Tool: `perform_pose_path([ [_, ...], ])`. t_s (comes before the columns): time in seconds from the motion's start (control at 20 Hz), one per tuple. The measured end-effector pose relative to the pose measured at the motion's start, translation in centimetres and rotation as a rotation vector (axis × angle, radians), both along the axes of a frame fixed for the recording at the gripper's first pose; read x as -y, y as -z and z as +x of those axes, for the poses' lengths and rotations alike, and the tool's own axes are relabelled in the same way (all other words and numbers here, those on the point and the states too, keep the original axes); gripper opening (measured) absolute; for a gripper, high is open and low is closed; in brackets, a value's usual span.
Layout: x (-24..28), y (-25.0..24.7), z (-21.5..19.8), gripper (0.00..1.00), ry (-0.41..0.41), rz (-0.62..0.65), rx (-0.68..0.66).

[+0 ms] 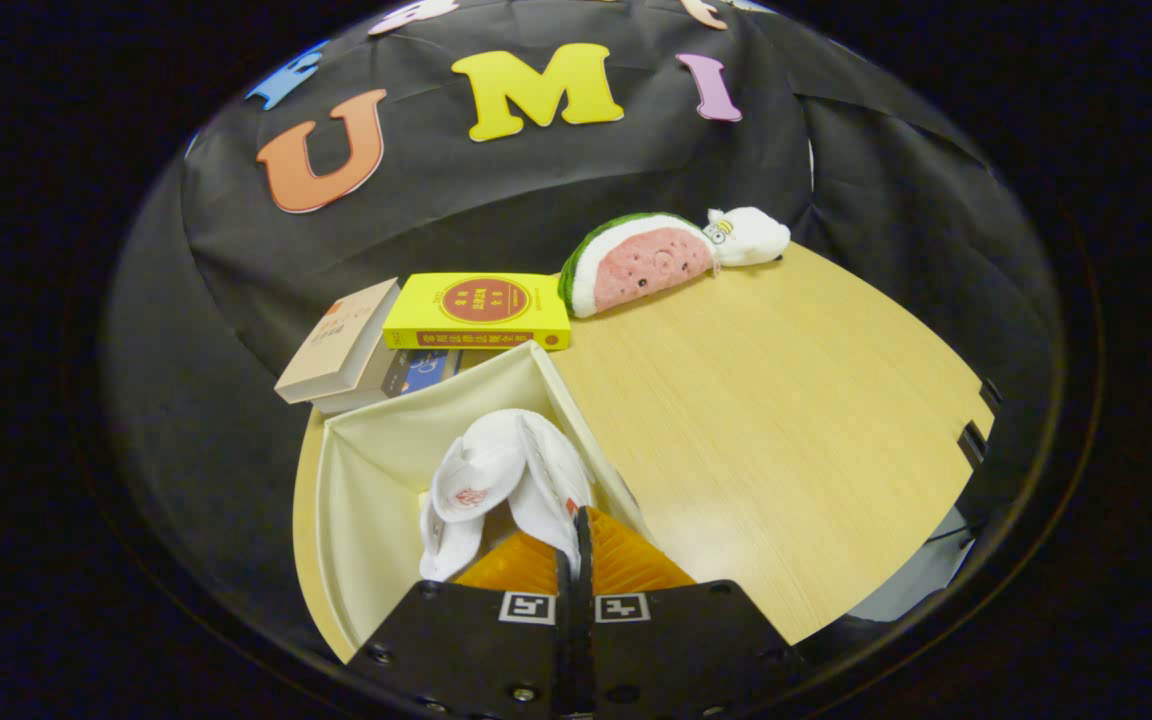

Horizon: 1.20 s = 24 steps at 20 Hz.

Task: Open the storage box then place both shoes into the box .Put the left shoe in first, then the right shoe, with the right side of both shoes facing outward in a uniform manner.

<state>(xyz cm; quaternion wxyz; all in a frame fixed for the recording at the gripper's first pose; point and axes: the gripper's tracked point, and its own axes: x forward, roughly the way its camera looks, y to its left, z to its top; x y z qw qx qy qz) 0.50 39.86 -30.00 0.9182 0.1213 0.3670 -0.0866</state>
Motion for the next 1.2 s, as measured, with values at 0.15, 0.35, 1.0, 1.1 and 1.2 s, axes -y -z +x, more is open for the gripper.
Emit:
perform_pose_path([
  [0.15,-0.6,0.7,0.4,0.0,-0.035,0.005,-0.004],
  [0.35,-2.7,-0.8,-1.1,0.65,-0.159,0.028,0.024],
  [1.0,7.4,-19.3,-4.5,0.97,-0.241,-0.152,0.432],
  [1.1,10.4,-21.9,-5.9,0.97,-0.22,-0.161,0.484],
  [1.2,12.8,-23.6,-7.7,0.96,-0.197,-0.149,0.514],
])
